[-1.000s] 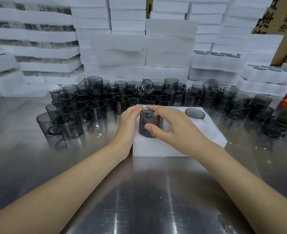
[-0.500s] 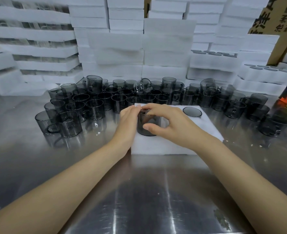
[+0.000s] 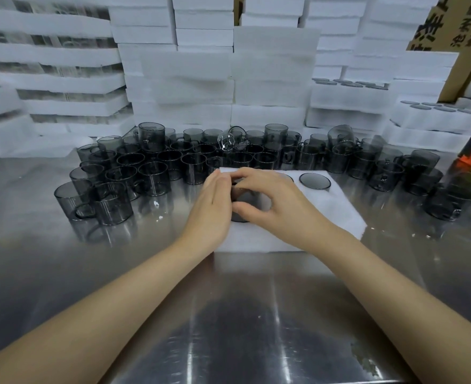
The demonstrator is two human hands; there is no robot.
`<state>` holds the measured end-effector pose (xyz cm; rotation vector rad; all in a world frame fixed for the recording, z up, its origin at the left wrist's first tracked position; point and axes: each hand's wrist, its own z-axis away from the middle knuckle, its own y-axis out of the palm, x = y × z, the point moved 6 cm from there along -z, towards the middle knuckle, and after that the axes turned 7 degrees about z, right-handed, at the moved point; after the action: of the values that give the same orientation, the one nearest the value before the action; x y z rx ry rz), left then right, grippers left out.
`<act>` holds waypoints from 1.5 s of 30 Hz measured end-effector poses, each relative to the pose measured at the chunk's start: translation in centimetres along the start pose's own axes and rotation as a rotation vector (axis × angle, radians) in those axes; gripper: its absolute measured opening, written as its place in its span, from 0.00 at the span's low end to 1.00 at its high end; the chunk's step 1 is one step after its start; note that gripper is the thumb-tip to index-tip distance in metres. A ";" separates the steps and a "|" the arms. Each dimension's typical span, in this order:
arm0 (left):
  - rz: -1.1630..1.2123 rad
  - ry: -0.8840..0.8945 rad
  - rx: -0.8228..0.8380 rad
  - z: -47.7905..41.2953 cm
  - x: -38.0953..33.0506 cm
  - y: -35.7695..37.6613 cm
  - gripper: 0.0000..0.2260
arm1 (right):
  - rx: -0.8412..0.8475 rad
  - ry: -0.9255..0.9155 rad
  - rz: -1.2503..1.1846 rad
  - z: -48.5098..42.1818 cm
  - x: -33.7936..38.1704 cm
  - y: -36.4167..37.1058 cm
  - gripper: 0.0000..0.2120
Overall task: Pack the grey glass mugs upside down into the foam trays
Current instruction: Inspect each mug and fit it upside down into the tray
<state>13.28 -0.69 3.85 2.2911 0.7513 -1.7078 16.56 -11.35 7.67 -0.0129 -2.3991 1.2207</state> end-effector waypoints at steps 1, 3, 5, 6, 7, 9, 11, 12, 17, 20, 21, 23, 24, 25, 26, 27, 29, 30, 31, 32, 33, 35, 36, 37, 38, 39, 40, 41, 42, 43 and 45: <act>-0.030 0.007 0.007 0.0 0.1 0.0 0.19 | 0.050 0.045 -0.131 -0.1 -0.4 0.1 0.04; -0.063 -0.019 -0.002 -0.2 0.3 -0.1 0.20 | 0.150 0.111 -0.306 0.0 -1.0 0.1 0.06; -0.070 -0.024 0.017 -0.2 0.3 -0.1 0.19 | 0.169 0.082 -0.274 0.3 -1.0 0.0 0.11; -0.069 -0.017 0.024 -0.1 0.2 0.0 0.18 | 0.154 0.057 -0.228 0.4 -0.8 -0.1 0.12; -0.071 -0.010 0.028 0.0 0.1 0.0 0.17 | 0.134 0.039 -0.185 0.4 -0.6 -0.1 0.12; -0.075 0.003 0.028 0.1 -0.1 0.0 0.17 | 0.113 0.022 -0.124 0.6 -0.3 -0.1 0.13; -0.076 0.024 0.020 -0.1 -0.1 -0.1 0.17 | 0.118 0.018 -0.082 0.7 -0.1 -0.1 0.13; -0.073 0.035 0.015 -0.1 -0.2 -0.2 0.17 | 0.125 0.018 -0.064 0.7 0.0 -0.1 0.13; -0.056 0.076 0.007 -0.3 -0.7 -0.7 0.17 | 0.212 0.017 0.000 0.7 0.5 -0.1 0.11; -0.157 0.110 0.078 -0.2 -0.8 -0.2 0.16 | 0.327 0.037 0.124 1.2 0.2 0.0 0.09; -0.205 0.116 0.119 -0.2 -0.7 0.2 0.17 | 0.383 0.044 0.175 1.6 0.0 0.2 0.12; -0.207 0.070 0.175 -0.3 -0.3 0.4 0.18 | 0.455 0.038 0.263 2.3 -0.3 0.7 0.22; -0.151 0.013 0.182 -0.5 -0.1 0.3 0.17 | 0.457 0.033 0.275 2.4 -0.2 0.8 0.26; -0.075 -0.051 0.176 -0.8 0.1 0.2 0.16 | 0.445 0.046 0.247 2.5 0.0 0.7 0.30; -0.001 -0.112 0.173 -0.9 0.3 0.0 0.15 | 0.425 0.082 0.186 2.4 0.0 0.6 0.32; 0.053 -0.168 0.181 -1.0 0.5 -0.1 0.15 | 0.410 0.119 0.128 2.3 0.0 0.4 0.34; 0.165 -0.279 0.206 -1.1 1.0 -0.2 0.18 | 0.424 0.105 0.210 2.5 -0.1 0.5 0.39; 0.220 -0.325 0.216 -1.0 1.3 -0.2 0.21 | 0.453 0.063 0.348 2.6 -0.1 0.9 0.42; 0.264 -0.359 0.222 -1.0 1.5 -0.2 0.23 | 0.481 0.025 0.494 2.8 -0.1 1.4 0.45; 0.295 -0.388 0.226 -1.0 1.7 -0.2 0.25 | 0.495 0.009 0.614 2.9 -0.1 1.9 0.46; 0.319 -0.412 0.239 -1.0 1.7 -0.2 0.27 | 0.496 0.015 0.693 2.8 -0.1 2.3 0.47; 0.339 -0.439 0.278 -1.0 1.5 -0.1 0.29 | 0.481 0.045 0.714 2.7 -0.1 3.0 0.49; 0.328 -0.436 0.285 -1.0 1.4 -0.2 0.28 | 0.477 0.058 0.665 2.6 0.0 3.0 0.49; 0.296 -0.412 0.265 -1.2 1.3 -0.6 0.26 | 0.474 0.078 0.563 2.5 -0.1 2.8 0.48; 0.222 -0.354 0.209 -1.4 1.2 -1.2 0.23 | 0.478 0.114 0.416 2.4 -0.2 2.4 0.48; 0.074 -0.245 0.115 -1.8 1.0 -2.3 0.20 | 0.473 0.161 0.230 2.4 -0.5 1.9 0.47; -0.182 -0.090 0.002 -2.3 0.3 -3.7 0.17 | 0.432 0.211 0.024 2.3 -0.8 1.1 0.44; -0.498 0.084 -0.118 -2.5 -0.6 -5.0 0.15 | 0.344 0.246 -0.151 2.3 -1.2 0.3 0.40; -0.760 0.239 -0.223 -2.6 -1.3 -6.0 0.13 | 0.224 0.262 -0.239 2.2 -1.8 -0.6 0.36; -0.915 0.320 -0.296 -2.8 -1.6 -7.0 0.12 | 0.097 0.263 -0.238 2.2 -2.3 -1.4 0.32; -1.038 0.235 -0.334 -3.3 -0.9 -8.7 0.13 | -0.088 0.237 -0.168 2.2 -2.7 -2.3 0.29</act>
<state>11.52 7.94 7.08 1.9610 2.3573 -1.3800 18.57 -15.00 7.32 0.0154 -2.1970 0.9793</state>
